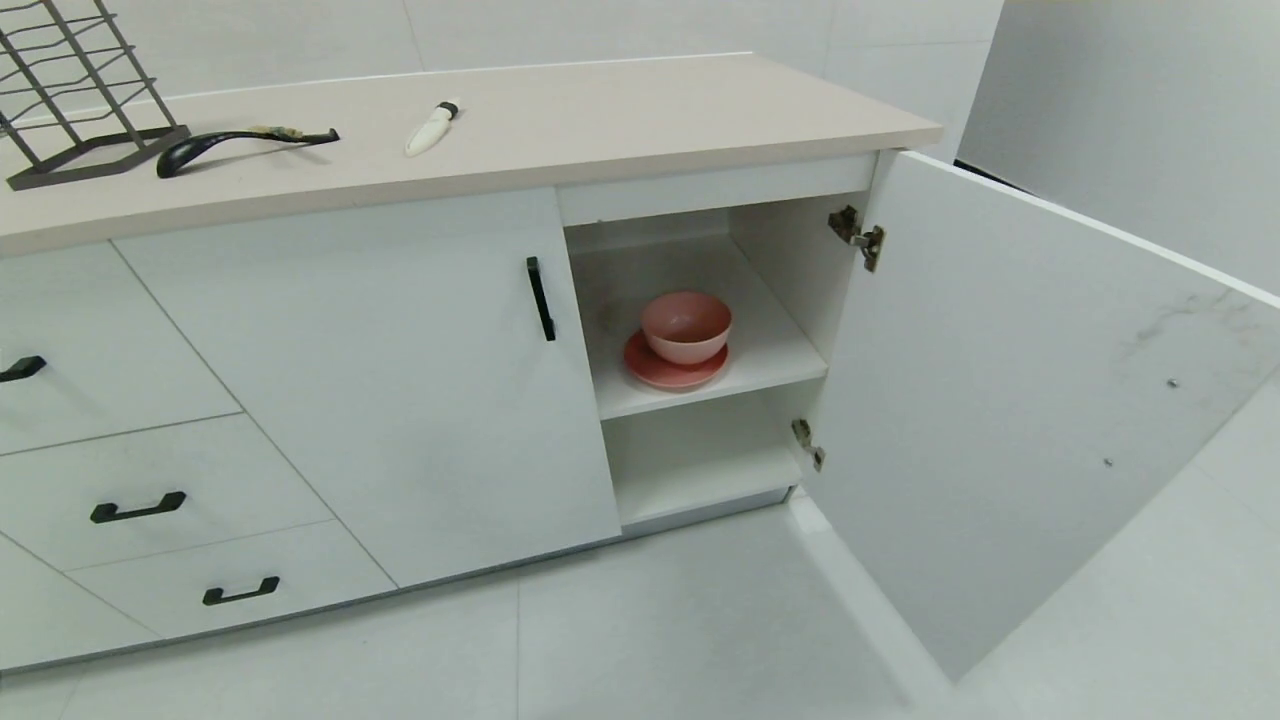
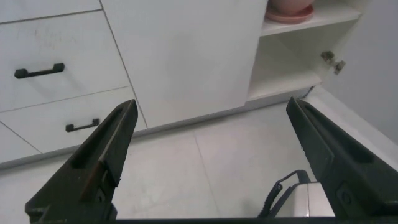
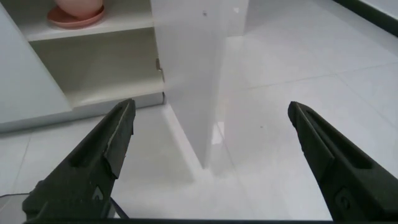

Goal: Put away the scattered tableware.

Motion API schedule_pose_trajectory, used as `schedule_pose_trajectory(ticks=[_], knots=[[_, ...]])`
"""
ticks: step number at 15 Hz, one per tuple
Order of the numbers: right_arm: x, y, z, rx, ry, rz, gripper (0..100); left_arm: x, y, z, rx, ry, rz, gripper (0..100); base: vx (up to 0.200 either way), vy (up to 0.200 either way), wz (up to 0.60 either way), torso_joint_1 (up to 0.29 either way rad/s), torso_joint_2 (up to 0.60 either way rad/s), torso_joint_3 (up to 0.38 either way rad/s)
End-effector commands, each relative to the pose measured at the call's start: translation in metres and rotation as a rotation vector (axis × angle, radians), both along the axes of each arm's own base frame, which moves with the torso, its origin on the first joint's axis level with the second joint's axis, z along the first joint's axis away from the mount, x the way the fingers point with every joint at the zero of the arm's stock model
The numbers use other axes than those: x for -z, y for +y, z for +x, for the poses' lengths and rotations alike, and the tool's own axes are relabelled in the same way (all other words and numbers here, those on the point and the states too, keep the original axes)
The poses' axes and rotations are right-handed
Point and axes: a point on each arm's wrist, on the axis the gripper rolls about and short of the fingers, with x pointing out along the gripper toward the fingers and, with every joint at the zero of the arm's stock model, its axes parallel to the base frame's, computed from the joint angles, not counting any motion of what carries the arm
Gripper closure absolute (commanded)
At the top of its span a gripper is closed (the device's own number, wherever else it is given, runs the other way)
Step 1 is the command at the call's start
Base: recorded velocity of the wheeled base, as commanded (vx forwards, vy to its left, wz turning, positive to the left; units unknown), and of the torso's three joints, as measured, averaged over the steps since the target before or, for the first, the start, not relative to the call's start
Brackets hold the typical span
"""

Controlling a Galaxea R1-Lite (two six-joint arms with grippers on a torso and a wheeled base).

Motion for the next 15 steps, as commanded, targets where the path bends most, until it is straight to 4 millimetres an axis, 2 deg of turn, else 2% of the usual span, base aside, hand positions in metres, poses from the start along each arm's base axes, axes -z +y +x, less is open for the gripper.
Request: schedule_pose_trajectory(ticks=[1, 10, 13, 15], knots=[[0.0001, 0.0, 0.0003, -0.001, 0.005, 0.0, 0, -0.0001, 0.0, 0.0001, -0.001, 0.001, 0.001, 0, -0.2, -0.2, 0.0, -0.002, 0.0, 0.002], [0.0001, 0.0007, 0.0003, -0.03, 0.005, 0.006, 0, -0.0002, 0.0, 0.0001, -0.001, -0.001, -0.002, 0, 0.0, -0.2, 0.0, 0.002, 0.0, 0.002], [0.0001, 0.0007, 0.0003, -0.03, 0.005, 0.009, 0, -0.0002, 0.0, 0.0001, -0.001, -0.001, -0.004, 0, 0.2, -0.2, 0.0, 0.001, 0.01, 0.004], [0.0001, 0.0007, 0.0003, -0.03, 0.005, 0.009, 0, 0.0003, 0.0, 0.0002, -0.001, 0.002, -0.005, 0, 0.0, 0.0, 0.0, 0.0, 0.0, 0.0]])
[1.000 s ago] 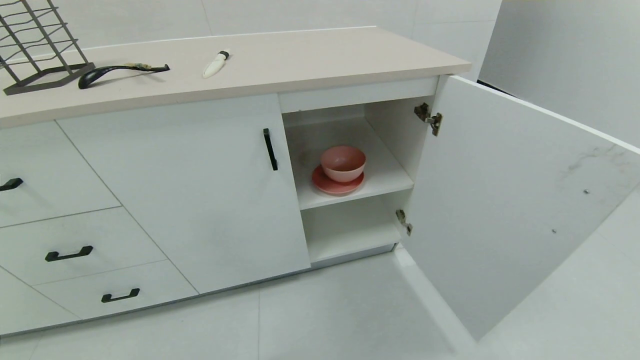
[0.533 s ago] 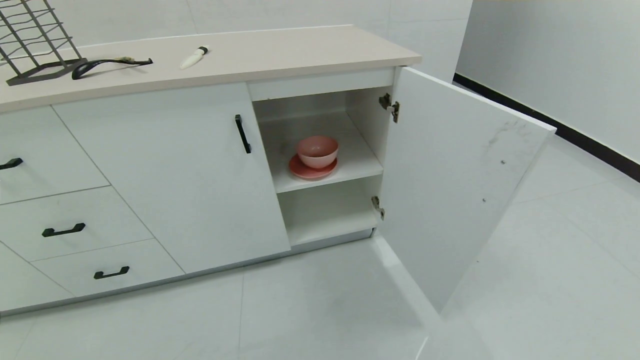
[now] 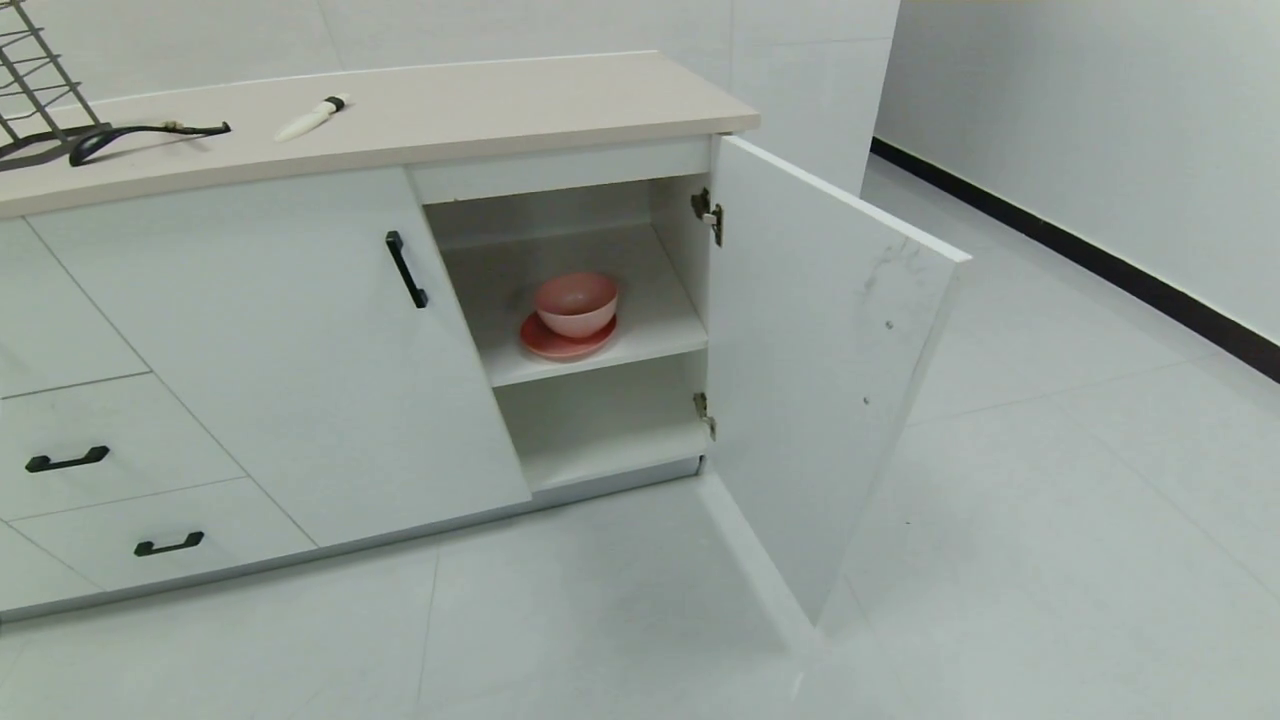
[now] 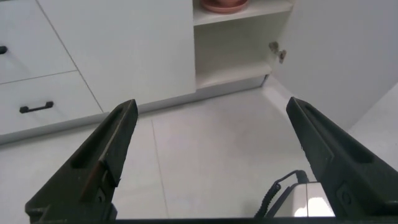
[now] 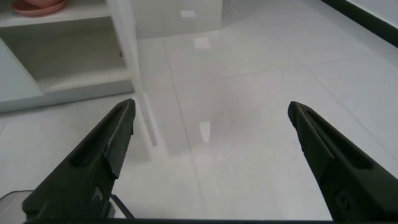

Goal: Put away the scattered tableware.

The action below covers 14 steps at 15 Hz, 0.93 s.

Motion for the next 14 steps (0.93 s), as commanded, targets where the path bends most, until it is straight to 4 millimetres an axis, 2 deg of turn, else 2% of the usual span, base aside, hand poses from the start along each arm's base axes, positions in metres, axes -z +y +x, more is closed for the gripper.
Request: schedule_pose_trajectory(ticks=[1, 6, 12, 13, 14], knots=[[-0.0001, 0.0, 0.0003, -0.001, 0.004, 0.0, 0, 0.0, 0.0, 0.0001, 0.0, 0.001, 0.0, 0, 0.0, 0.0, 0.0, 0.0, 0.0, 0.0], [-0.0001, 0.0, 0.0003, -0.002, 0.004, 0.0, 0, 0.0002, 0.0, 0.0001, 0.0, 0.003, 0.0, 0, 0.0, 0.0, 0.6, 0.008, 0.0, 0.0], [0.0, -0.0001, 0.0002, 0.002, 0.003, 0.003, 0, 0.0002, 0.0, 0.0001, 0.0, 0.003, -0.002, 0, 0.0, 0.0, 0.0, 0.0, 0.0, 0.0], [0.0, -0.0002, 0.0002, 0.004, 0.003, 0.001, 100, 0.0002, 0.0, 0.0001, 0.0, 0.003, -0.002, 0, 0.0, 0.0, 0.0, 0.0, 0.0, 0.0], [0.0, -0.0002, 0.0002, 0.004, 0.003, 0.003, 100, 0.0, 0.0, 0.0001, 0.0, 0.001, -0.003, 0, 0.0, 0.0, 0.0, 0.0, 0.0, 0.0]])
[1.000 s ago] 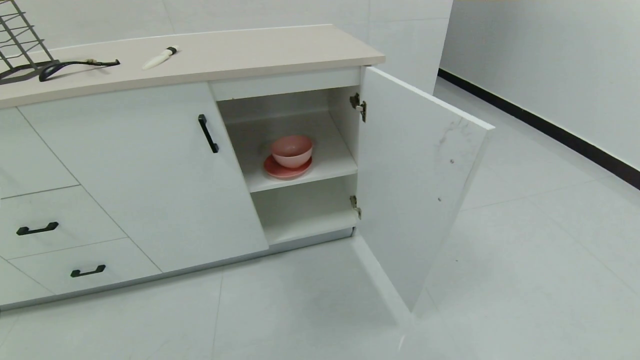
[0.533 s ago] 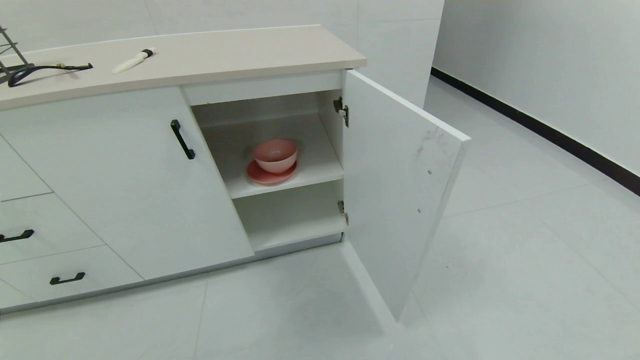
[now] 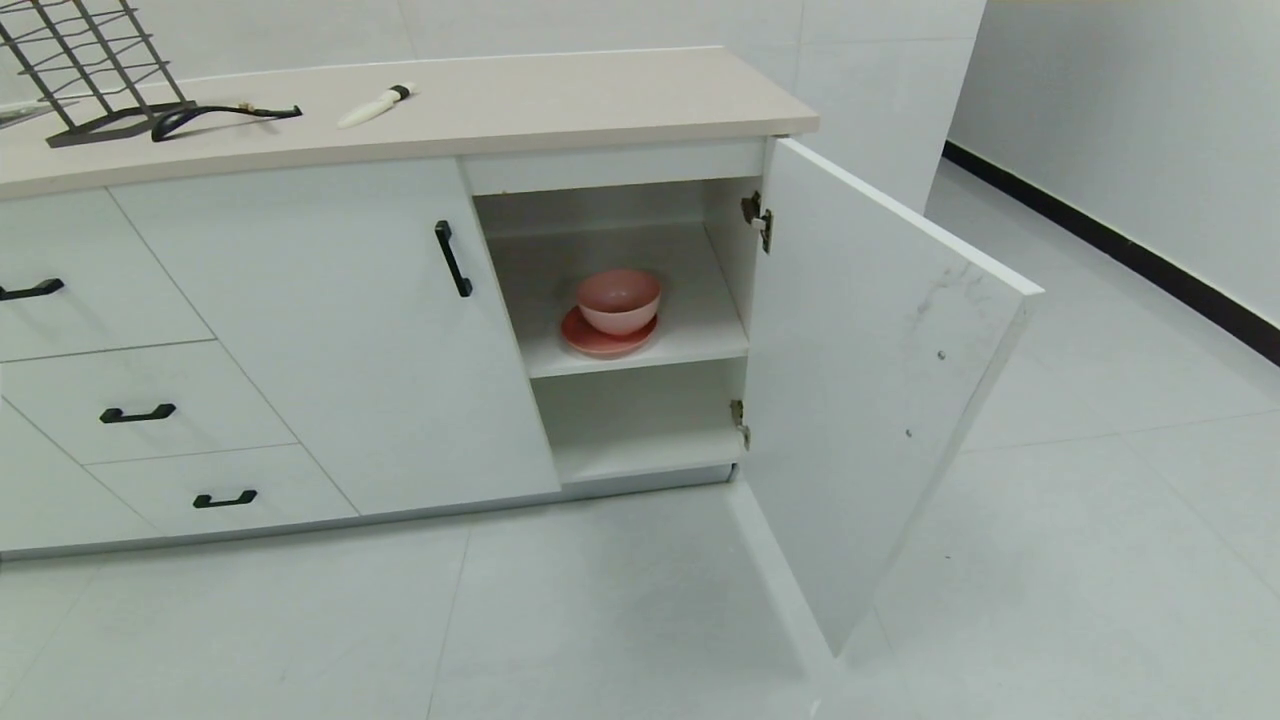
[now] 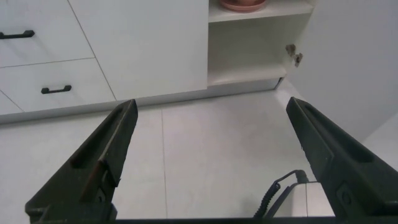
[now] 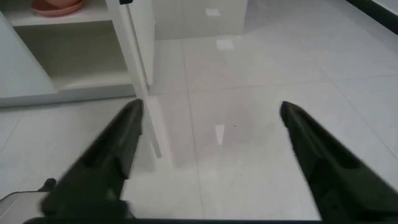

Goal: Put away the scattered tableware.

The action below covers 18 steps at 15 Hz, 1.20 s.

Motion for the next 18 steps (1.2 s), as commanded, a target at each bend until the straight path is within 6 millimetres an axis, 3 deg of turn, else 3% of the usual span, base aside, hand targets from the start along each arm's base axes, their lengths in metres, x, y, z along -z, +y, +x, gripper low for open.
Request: schedule_pose_trajectory(ticks=[1, 6, 9, 11, 12, 14, 15, 18], knots=[[0.0, 0.0, 0.0, 0.002, 0.002, 0.002, 100, 0.0, 0.0, 0.0, 0.0, 0.001, 0.0, 0, 0.0, 0.0, 0.0, 0.0, 0.0, 0.0], [-0.001, 0.0, 0.0, 0.002, -0.006, 0.009, 100, 0.0, 0.0, 0.0, 0.0, 0.002, 0.002, 0, 0.0, 0.0, 0.0, 0.0, 0.0, 0.0], [-0.022, 0.0, -0.002, -0.001, -0.22, -0.017, 100, 0.0, 0.0, 0.0, -0.013, 0.002, 0.002, 0, 0.0, 0.0, 0.0, 0.0, 0.0, 0.0], [-0.034, 0.003, 0.002, -0.172, -0.17, -0.019, 100, 0.0, 0.0, 0.0, -0.014, 0.002, 0.002, 0, 0.0, 0.0, 0.0, 0.0, 0.0, 0.0], [-0.048, 0.005, 0.01, -0.277, -0.105, 0.045, 100, 0.0, 0.0, 0.0, -0.016, 0.003, 0.0, 0, 0.0, 0.0, 0.0, 0.0, 0.0, 0.0], [-0.072, 0.006, 0.031, -0.304, -0.007, 0.101, 100, 0.0, 0.0, 0.0, -0.017, 0.003, 0.0, 0, 0.0, 0.0, 0.0, 0.0, 0.0, 0.0], [-0.086, 0.009, 0.052, -0.374, 0.005, 0.073, 100, 0.0, 0.0, 0.0, -0.017, 0.003, 0.0, 0, 0.0, 0.0, 0.0, 0.0, 0.0, 0.0], [-0.095, 0.015, 0.106, -0.4, -0.026, -0.012, 100, 0.0, 0.0, 0.0, -0.017, 0.001, 0.0, 0, 0.0, 0.0, 0.0, 0.0, 0.0, 0.0]])
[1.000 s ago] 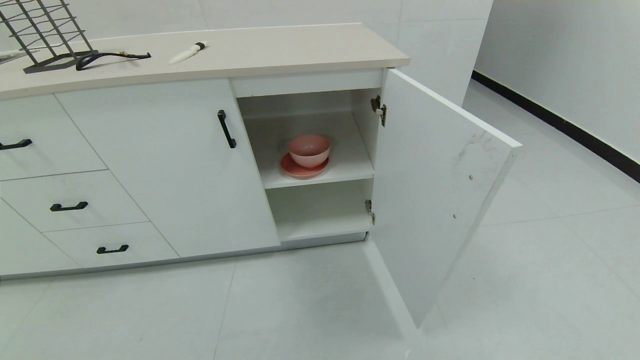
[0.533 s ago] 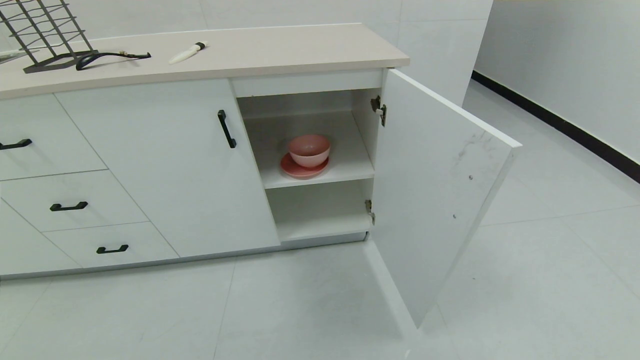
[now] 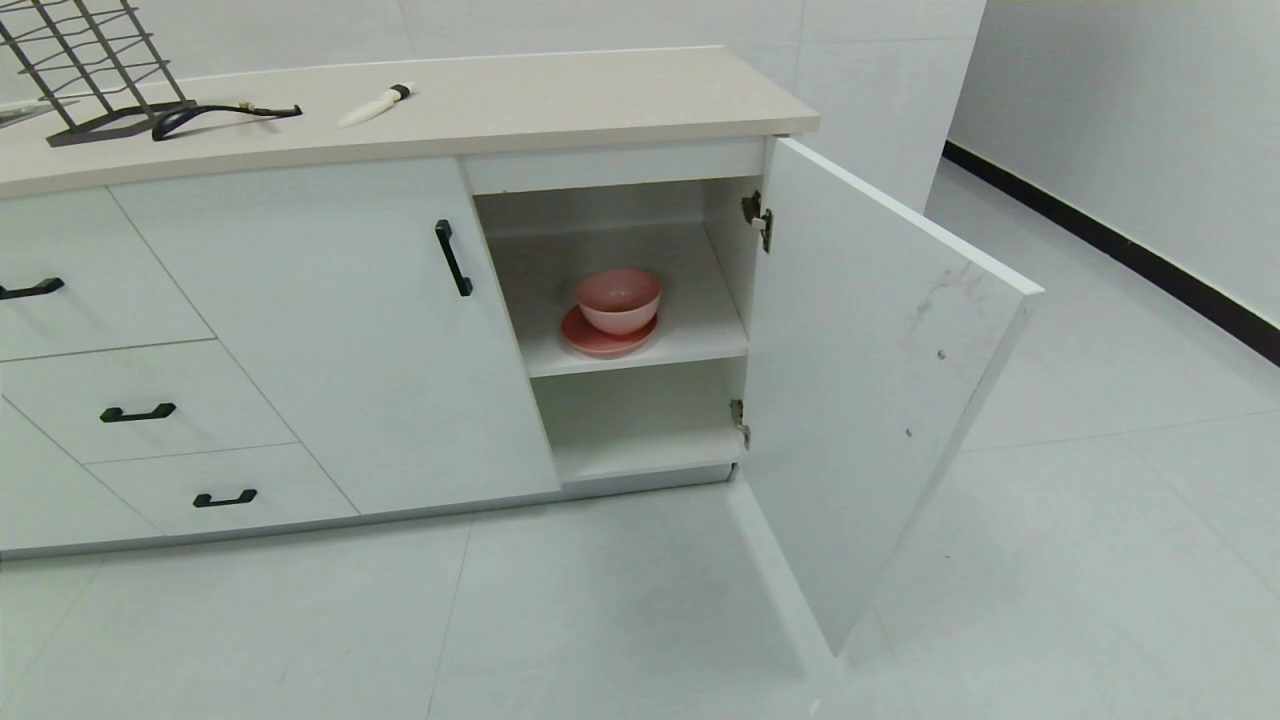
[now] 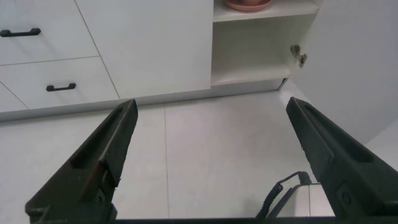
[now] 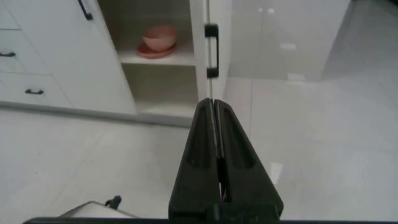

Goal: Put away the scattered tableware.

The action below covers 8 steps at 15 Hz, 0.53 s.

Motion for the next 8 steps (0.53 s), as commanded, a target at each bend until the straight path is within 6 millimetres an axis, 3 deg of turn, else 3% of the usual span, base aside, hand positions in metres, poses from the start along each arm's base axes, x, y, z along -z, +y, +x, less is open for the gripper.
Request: schedule_pose_trajectory(ticks=[1, 2, 3, 5, 6, 8], knots=[[-0.004, 0.008, 0.069, -0.048, 0.055, -0.074, 100, 0.0, 0.0, 0.0, 0.0, 0.002, 0.0, 0, 0.0, 0.0, 0.0, 0.0, 0.0, 0.0], [0.001, 0.006, 0.095, -0.034, 0.006, -0.106, 100, 0.0, 0.0, 0.0, 0.0, 0.002, 0.0, 0, 0.0, 0.0, 0.0, 0.0, 0.0, 0.0], [0.003, 0.004, 0.103, -0.035, 0.013, -0.118, 100, 0.0, 0.0, 0.0, 0.0, 0.002, 0.0, 0, 0.0, 0.0, 0.0, 0.0, 0.0, 0.0], [0.016, -0.012, 0.152, -0.006, 0.029, -0.146, 100, 0.0, 0.0, 0.0, 0.0, 0.002, 0.0, 0, 0.0, 0.0, 0.0, 0.0, 0.0, 0.0], [0.02, -0.013, 0.164, -0.014, 0.054, -0.146, 100, 0.0, 0.0, 0.0, 0.0, 0.002, 0.0, 0, 0.0, 0.0, 0.0, 0.0, 0.0, 0.0], [0.008, -0.014, 0.198, -0.021, -0.007, -0.152, 100, 0.0, 0.0, 0.0, 0.0, 0.0, 0.0, 0, 0.0, 0.0, 0.0, 0.0, 0.0, 0.0]])
